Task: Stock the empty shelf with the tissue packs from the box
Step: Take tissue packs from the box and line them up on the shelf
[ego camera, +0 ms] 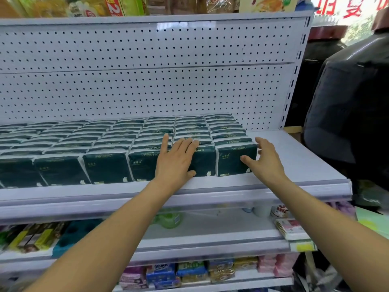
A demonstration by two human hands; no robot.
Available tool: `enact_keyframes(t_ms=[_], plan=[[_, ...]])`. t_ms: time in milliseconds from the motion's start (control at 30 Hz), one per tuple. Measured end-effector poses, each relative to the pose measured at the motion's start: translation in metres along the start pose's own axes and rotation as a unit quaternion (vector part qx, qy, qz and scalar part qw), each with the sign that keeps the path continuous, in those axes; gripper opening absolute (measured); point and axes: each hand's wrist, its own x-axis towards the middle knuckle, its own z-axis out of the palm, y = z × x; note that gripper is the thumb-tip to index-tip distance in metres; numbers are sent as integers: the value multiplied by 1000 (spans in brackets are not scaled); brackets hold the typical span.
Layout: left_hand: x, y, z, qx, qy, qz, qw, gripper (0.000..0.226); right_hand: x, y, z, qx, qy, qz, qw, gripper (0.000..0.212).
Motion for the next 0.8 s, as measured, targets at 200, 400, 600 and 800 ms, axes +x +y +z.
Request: enact_keyframes(t_ms=[200,400,600,800], plan=[[-29,0,-23,-77,102,-58,990,78,-35,-29,-9,-136,77,-170,973,66],[-106,-28,-33,-125,176,-70,974,72,-92,-81,17,-154,88,-312,933,61],[-220,-102,-39,-109,121,-117,980,64,-169,-150,90,-157,0,-392,906,53],[-356,-204,-32,-50,21,-171,984,68,-263,-228,196,-144,-95,-405,898,55]])
